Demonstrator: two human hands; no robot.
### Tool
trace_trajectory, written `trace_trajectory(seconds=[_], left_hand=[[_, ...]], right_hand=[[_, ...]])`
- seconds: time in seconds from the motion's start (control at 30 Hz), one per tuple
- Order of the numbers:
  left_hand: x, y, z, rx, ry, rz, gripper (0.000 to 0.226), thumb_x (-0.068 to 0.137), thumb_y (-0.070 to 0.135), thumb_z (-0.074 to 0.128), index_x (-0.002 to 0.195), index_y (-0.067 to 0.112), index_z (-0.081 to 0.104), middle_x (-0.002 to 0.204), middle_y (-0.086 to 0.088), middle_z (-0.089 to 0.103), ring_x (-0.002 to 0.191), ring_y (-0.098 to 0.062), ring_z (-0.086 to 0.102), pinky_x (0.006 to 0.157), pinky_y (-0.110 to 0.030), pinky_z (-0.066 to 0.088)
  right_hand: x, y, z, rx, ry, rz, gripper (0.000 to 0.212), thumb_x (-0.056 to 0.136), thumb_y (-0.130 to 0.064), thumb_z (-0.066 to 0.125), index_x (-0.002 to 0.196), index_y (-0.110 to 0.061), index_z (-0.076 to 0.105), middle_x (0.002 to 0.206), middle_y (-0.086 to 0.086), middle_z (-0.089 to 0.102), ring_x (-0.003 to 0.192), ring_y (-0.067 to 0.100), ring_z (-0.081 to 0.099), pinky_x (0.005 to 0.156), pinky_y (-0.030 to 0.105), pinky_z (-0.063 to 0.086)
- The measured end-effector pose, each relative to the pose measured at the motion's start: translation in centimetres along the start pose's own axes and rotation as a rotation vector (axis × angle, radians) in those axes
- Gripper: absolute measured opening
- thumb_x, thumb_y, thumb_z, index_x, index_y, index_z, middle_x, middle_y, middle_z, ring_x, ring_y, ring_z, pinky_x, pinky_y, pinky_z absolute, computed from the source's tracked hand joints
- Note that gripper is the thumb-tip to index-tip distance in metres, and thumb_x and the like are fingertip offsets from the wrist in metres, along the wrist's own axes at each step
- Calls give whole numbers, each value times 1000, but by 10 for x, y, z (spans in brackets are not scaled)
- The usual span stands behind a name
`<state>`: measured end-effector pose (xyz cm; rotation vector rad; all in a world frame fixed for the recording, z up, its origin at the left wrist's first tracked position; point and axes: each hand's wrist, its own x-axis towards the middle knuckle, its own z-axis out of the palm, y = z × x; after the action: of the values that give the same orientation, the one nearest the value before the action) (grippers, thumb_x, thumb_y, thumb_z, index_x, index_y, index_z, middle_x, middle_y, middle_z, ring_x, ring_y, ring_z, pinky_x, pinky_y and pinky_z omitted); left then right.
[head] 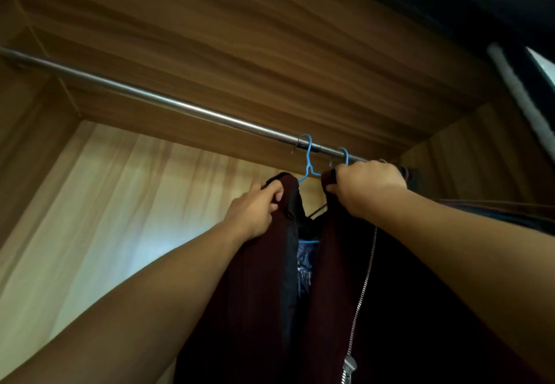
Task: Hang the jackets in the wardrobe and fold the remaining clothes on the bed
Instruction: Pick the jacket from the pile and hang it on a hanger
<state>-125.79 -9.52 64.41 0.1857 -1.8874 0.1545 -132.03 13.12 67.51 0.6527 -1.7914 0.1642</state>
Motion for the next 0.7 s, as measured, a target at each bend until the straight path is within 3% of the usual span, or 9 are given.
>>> trace_trajectory(seconds=[0.1, 0.23, 0.33, 0.43, 0.5, 0.6, 0.63, 0.7], left_hand=[[-20, 1, 12, -86, 158, -63, 31, 94, 6, 52, 95, 37, 45, 116, 6, 45, 91, -23, 57, 90, -44, 43], [-41, 12, 17, -412, 310, -216, 40, 90, -4, 54, 112, 29, 52, 123, 3, 53, 98, -15, 58, 89, -32, 42], [-57, 20, 21, -588, 334, -369, 54, 85, -8, 53, 131, 22, 49, 130, -4, 49, 110, -22, 57, 95, -31, 46], [-68, 20, 19, -724, 281, -599, 65, 88, 5, 61, 145, 25, 37, 126, 2, 42, 98, -21, 58, 84, -35, 54], [-73, 17, 15, -912, 188, -714, 67, 88, 11, 66, 146, 22, 34, 123, -1, 56, 96, -23, 64, 83, -40, 59], [-84, 12, 11, -1030, 79, -759, 61, 91, 14, 65, 145, 16, 37, 114, -9, 65, 97, -28, 69, 83, -42, 60], [-89, 12, 10, -1017, 57, -747, 58, 93, 15, 63, 144, 17, 37, 111, -8, 65, 95, -26, 68, 77, -36, 59], [-98, 12, 7, -988, 16, -724, 55, 95, 16, 61, 144, 18, 35, 106, -5, 63, 91, -22, 67, 67, -29, 54]], right_hand=[[-10, -5, 13, 33, 80, 27, 33, 105, -45, 42, 118, -18, 56, 109, 7, 68, 101, 34, 64, 70, 40, 44], [-28, -12, 23, -54, 154, 117, 39, 105, -46, 39, 123, -16, 58, 125, 12, 63, 126, 39, 45, 99, 55, 33], [-48, -17, 33, -98, 248, 122, 41, 105, -42, 38, 128, -14, 57, 127, 11, 59, 123, 38, 43, 98, 54, 30], [-69, -26, 37, -47, 301, 111, 45, 102, -28, 48, 144, -10, 47, 144, 13, 50, 131, 39, 38, 106, 58, 31], [-88, -35, 40, 108, 307, 107, 62, 98, -24, 57, 153, -6, 36, 161, 20, 28, 148, 41, 22, 120, 58, 17], [-123, -52, 49, 492, 333, 161, 92, 90, -19, 71, 160, -3, 13, 167, 22, -8, 155, 37, -4, 126, 46, 6], [-132, -55, 52, 647, 352, 229, 100, 88, -16, 76, 161, -4, 8, 167, 19, -11, 155, 35, -4, 126, 40, 6], [-141, -57, 53, 899, 376, 416, 107, 83, -12, 80, 160, -6, 6, 164, 18, 2, 151, 37, 12, 121, 31, 12]])
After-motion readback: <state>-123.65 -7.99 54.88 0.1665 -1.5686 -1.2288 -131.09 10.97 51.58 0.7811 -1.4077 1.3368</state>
